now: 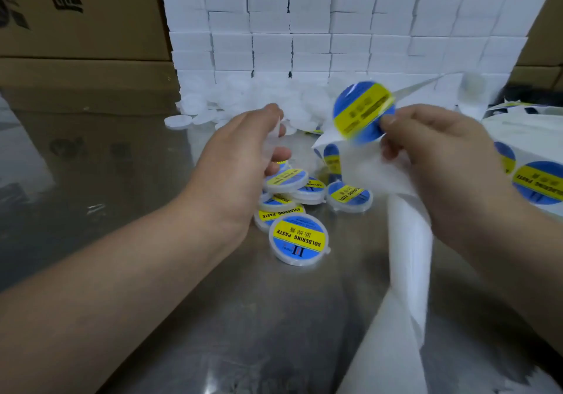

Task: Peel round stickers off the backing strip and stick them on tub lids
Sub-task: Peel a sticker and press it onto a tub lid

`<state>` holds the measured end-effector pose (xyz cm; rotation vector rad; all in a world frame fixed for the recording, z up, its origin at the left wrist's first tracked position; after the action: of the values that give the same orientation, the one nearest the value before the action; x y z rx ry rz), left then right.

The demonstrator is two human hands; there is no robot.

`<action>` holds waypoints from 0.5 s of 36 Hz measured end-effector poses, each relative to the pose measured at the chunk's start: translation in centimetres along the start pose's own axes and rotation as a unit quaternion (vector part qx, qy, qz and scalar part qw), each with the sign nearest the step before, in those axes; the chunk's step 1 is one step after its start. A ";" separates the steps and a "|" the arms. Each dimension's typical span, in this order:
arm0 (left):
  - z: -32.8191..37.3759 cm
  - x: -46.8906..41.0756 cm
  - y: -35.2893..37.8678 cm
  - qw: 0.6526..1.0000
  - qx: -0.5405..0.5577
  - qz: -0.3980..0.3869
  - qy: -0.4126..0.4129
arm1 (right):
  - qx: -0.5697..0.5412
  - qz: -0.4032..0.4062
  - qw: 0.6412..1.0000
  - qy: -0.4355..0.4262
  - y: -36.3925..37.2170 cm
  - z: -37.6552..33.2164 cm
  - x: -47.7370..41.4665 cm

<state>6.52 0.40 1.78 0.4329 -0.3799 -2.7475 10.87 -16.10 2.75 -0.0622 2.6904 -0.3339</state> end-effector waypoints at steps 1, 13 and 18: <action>-0.1 0.0 0.1 1.000 0.027 -0.007 -0.014 | 0.003 -0.030 0.999 -0.013 0.4 -0.1 0.3; -0.2 0.5 0.7 0.967 0.219 -0.095 -0.092 | 0.022 -0.230 0.972 -0.047 1.6 -0.1 1.8; -0.3 0.5 0.8 0.963 0.224 -0.116 -0.096 | 0.036 -0.209 0.976 -0.048 1.6 -0.2 1.7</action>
<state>6.35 -0.59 1.64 0.3351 -1.0759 -2.9291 9.20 -14.69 1.86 -0.6136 2.5491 -0.5380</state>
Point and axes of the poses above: each hand's wrist, its own x-axis away from the middle knuckle, its own y-axis out of the palm, z = x × y, the point moved 2 cm from there along -x, towards the middle knuckle, and after that the axes turned 13 degrees about x, right-handed, at the moved point
